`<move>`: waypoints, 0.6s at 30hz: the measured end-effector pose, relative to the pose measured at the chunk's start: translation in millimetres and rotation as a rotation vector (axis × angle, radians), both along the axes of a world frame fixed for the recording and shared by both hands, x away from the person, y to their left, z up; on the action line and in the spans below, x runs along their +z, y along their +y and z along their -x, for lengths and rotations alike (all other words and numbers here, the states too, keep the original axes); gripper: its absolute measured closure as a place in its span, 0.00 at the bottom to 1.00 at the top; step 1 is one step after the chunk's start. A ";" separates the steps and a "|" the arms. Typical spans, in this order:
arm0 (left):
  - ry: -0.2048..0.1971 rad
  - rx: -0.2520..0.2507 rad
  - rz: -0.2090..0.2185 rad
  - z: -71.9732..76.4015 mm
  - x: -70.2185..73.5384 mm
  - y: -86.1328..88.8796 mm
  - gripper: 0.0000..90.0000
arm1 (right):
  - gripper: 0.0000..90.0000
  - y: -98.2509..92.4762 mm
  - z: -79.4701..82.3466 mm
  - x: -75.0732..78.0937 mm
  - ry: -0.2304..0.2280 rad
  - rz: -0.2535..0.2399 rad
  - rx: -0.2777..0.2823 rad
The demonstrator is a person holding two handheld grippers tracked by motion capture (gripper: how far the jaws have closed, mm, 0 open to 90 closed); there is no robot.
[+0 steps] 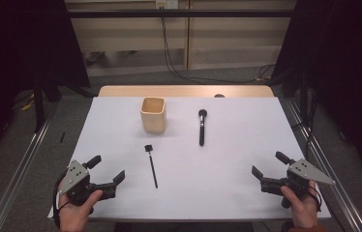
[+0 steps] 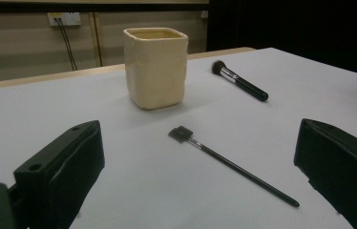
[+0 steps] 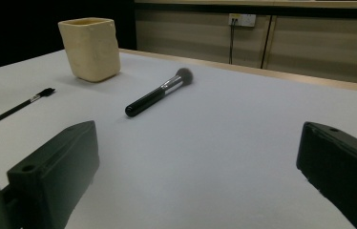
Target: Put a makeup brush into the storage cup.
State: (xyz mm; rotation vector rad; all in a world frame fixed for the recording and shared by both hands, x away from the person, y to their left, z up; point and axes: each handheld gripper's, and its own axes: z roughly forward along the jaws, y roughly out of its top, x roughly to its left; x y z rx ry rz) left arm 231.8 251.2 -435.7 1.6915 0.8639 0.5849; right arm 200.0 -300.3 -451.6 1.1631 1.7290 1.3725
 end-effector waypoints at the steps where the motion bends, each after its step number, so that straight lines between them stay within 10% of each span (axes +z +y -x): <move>1: 0.003 0.001 -0.005 -0.2 -0.1 0.1 0.03 | 0.00 0.1 -0.4 0.0 0.000 0.000 0.000; 18: 0.032 0.000 0.006 3.4 3.2 2.8 0.04 | 0.00 4.5 -3.4 -0.9 0.001 0.000 0.017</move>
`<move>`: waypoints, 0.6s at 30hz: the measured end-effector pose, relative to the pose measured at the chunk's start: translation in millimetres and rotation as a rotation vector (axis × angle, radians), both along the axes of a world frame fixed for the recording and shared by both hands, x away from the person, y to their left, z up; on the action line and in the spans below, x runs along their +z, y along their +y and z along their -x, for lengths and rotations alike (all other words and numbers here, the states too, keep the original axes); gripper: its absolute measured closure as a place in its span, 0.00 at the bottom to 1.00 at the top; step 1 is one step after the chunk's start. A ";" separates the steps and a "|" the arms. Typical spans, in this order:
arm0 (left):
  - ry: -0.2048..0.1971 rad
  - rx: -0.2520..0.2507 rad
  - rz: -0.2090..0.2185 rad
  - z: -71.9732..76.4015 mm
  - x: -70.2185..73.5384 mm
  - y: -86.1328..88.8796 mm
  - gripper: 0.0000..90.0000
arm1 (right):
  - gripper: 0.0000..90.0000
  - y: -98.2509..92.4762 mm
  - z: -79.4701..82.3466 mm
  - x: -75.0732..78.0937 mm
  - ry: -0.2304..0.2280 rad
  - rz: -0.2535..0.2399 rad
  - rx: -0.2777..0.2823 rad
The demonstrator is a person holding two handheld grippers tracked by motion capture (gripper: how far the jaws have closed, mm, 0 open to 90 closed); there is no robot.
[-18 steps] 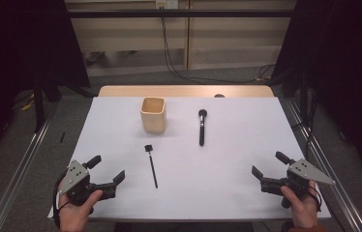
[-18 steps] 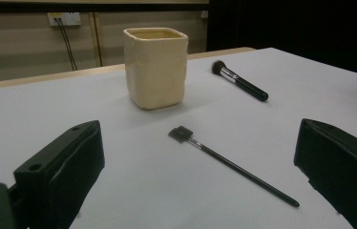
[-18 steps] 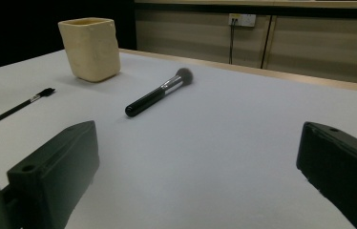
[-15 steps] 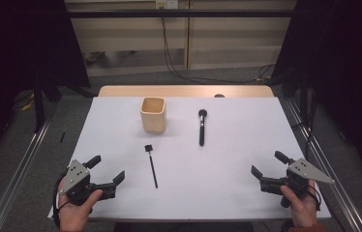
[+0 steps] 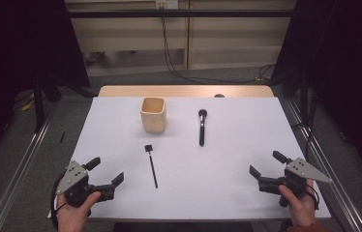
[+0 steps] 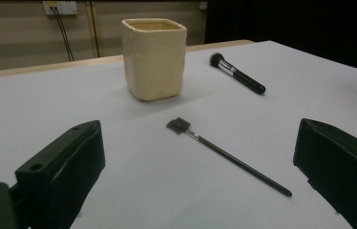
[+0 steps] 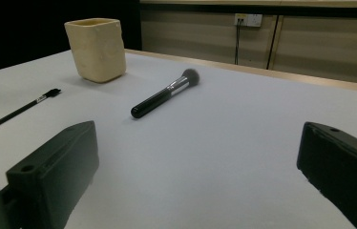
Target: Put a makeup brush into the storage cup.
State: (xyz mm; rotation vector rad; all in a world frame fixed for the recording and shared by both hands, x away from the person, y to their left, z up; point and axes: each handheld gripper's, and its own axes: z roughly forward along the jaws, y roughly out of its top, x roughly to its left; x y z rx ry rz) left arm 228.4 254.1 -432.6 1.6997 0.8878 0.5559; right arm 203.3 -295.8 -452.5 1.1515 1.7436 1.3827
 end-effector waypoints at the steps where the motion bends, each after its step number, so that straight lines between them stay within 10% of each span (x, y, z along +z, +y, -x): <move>1: -0.004 -0.003 0.001 -0.2 1.1 -0.3 0.04 | 0.00 0.8 0.0 0.1 0.001 0.000 0.001; 18: -0.060 -0.068 -0.009 -13.1 16.8 -18.8 0.02 | 0.00 3.0 0.0 0.1 0.011 -0.002 0.002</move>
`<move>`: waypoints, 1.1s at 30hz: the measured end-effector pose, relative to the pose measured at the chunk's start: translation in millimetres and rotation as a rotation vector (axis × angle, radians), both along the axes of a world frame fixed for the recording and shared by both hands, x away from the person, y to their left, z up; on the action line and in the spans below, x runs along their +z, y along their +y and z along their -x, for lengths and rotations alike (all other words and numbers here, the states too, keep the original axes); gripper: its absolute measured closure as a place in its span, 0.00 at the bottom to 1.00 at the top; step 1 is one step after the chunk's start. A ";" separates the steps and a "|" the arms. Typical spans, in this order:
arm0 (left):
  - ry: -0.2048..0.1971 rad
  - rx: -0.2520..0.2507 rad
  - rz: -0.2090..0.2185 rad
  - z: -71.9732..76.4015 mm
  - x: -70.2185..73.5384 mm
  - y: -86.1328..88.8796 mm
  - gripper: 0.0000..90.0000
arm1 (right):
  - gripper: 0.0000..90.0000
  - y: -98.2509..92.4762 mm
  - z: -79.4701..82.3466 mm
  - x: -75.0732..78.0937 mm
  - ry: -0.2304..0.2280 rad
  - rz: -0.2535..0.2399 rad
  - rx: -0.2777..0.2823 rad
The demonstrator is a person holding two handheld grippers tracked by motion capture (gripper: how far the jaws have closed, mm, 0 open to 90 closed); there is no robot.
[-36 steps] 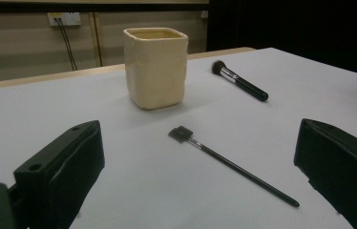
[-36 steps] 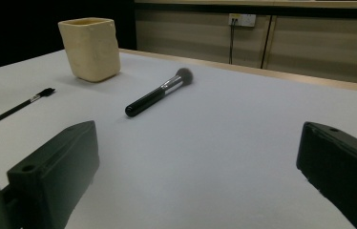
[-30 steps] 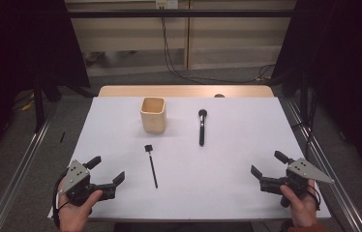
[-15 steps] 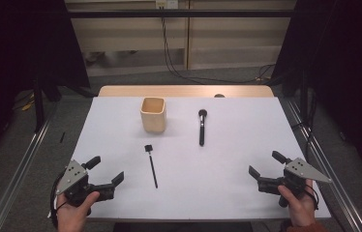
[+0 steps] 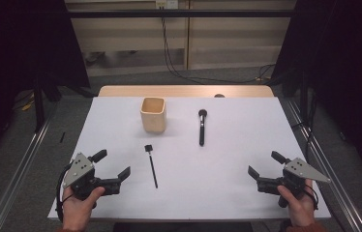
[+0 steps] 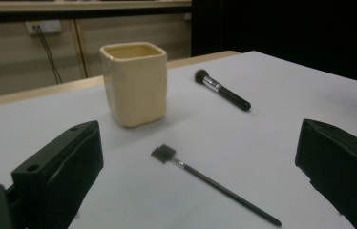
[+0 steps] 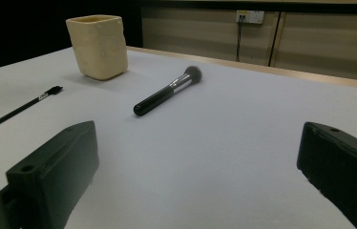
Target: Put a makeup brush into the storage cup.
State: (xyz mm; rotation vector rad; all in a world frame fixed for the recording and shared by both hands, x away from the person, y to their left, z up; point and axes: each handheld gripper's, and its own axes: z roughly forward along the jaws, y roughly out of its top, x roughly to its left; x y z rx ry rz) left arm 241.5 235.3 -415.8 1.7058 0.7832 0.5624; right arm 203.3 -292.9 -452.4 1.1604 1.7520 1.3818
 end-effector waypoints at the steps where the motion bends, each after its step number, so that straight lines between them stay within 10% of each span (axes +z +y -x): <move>1: 0.006 0.003 -0.003 -2.4 0.8 -0.9 0.02 | 0.00 0.5 0.4 0.0 0.000 -0.001 0.002; 33: 0.059 -0.056 -0.017 -46.9 6.7 -43.0 0.03 | 0.00 2.7 0.4 -0.7 0.015 -0.008 0.019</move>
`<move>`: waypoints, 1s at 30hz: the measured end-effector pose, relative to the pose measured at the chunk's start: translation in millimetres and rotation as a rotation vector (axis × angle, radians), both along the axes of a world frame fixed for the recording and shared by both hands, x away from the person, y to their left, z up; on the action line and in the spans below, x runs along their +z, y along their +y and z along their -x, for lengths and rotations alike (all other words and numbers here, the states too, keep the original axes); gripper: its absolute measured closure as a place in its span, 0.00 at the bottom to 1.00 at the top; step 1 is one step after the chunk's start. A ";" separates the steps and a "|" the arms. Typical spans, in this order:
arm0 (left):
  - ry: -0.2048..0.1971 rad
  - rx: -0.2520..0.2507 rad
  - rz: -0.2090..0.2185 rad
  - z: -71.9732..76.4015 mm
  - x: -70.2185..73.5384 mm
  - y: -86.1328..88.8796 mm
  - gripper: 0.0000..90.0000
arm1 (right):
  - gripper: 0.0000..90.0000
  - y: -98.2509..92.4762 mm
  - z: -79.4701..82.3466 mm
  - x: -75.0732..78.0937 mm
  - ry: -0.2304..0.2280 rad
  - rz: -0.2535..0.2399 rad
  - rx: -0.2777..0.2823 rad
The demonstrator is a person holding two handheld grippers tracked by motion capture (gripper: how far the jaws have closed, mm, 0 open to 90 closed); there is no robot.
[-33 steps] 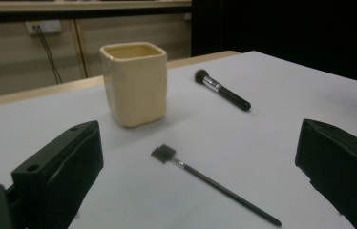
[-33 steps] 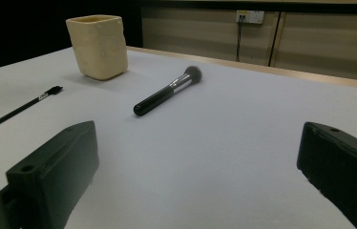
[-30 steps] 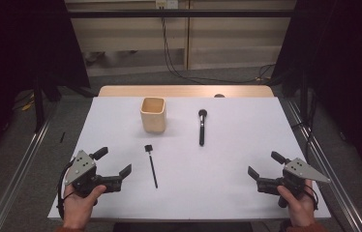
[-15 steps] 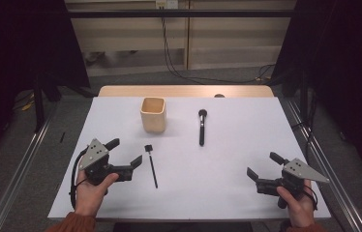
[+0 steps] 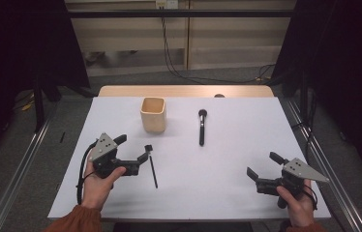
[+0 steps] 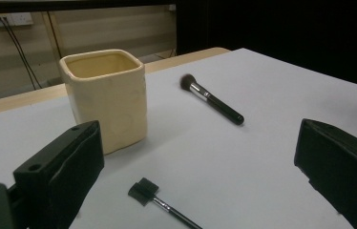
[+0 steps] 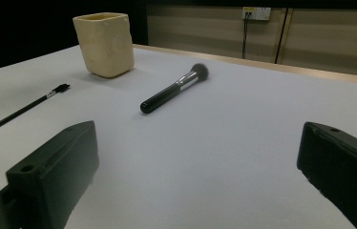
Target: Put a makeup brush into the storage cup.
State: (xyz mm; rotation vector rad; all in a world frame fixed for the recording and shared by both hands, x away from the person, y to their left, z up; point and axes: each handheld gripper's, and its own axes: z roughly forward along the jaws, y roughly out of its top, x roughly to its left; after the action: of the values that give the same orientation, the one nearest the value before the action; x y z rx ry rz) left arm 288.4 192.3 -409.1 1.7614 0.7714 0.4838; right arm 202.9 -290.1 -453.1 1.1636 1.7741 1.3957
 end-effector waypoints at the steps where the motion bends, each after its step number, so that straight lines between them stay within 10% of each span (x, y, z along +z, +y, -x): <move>1: 0.004 0.007 -0.002 -2.8 -0.3 -0.3 0.03 | 0.00 0.0 0.0 0.0 0.000 0.000 0.000; 19: 0.150 0.032 -0.122 -31.3 3.6 -10.3 0.06 | 0.00 0.0 -0.5 -0.7 0.002 0.011 -0.001; 30: 0.320 0.032 -0.246 -42.3 11.0 -19.1 0.06 | 0.00 -0.4 -0.3 -0.7 0.004 0.011 0.000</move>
State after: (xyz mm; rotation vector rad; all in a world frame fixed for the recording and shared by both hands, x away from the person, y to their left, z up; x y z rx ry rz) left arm 330.7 173.2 -398.1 2.0893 0.9978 0.3305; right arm 203.2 -290.5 -453.8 1.1609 1.7822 1.3832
